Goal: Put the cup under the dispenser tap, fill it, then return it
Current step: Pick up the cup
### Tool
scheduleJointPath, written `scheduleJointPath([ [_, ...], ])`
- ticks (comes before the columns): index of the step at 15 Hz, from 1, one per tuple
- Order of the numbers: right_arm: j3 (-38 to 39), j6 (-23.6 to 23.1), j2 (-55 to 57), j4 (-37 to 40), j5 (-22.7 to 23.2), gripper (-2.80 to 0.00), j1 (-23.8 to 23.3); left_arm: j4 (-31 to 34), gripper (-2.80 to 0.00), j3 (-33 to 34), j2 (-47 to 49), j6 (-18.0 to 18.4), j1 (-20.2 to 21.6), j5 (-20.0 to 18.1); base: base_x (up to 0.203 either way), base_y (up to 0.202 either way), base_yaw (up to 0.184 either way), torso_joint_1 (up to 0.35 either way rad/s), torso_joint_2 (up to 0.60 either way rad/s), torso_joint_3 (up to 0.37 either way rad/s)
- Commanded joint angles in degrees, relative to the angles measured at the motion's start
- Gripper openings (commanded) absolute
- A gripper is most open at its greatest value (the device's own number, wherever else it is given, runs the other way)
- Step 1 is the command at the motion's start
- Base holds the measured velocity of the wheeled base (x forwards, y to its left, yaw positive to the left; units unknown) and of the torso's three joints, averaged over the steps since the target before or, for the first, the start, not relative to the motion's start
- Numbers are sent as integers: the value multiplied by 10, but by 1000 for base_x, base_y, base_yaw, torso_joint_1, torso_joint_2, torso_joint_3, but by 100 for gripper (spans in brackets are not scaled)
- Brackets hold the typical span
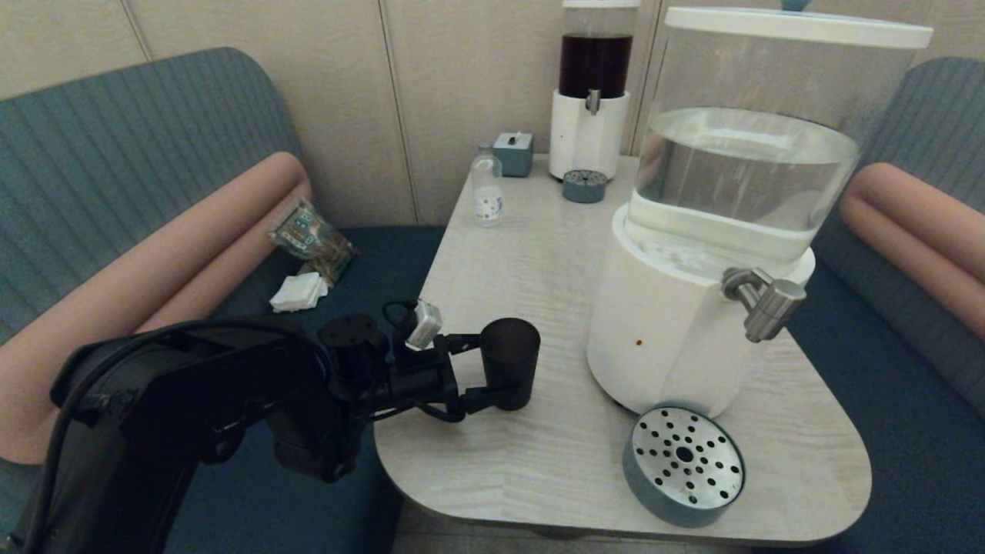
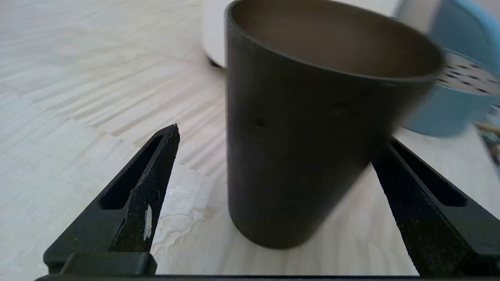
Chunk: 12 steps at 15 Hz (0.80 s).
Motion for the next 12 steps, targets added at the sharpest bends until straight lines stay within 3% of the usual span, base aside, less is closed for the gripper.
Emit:
scheduleJointPath([
  [1,0,0,-1,0,0,-280,0,-5,0,2,3,-4,-13,25,0,0,0,0,0,0],
  [12,0,0,-1,0,0,-280,0,-5,0,-7,7,-20,-28,53,0,0,0,0,0,0],
])
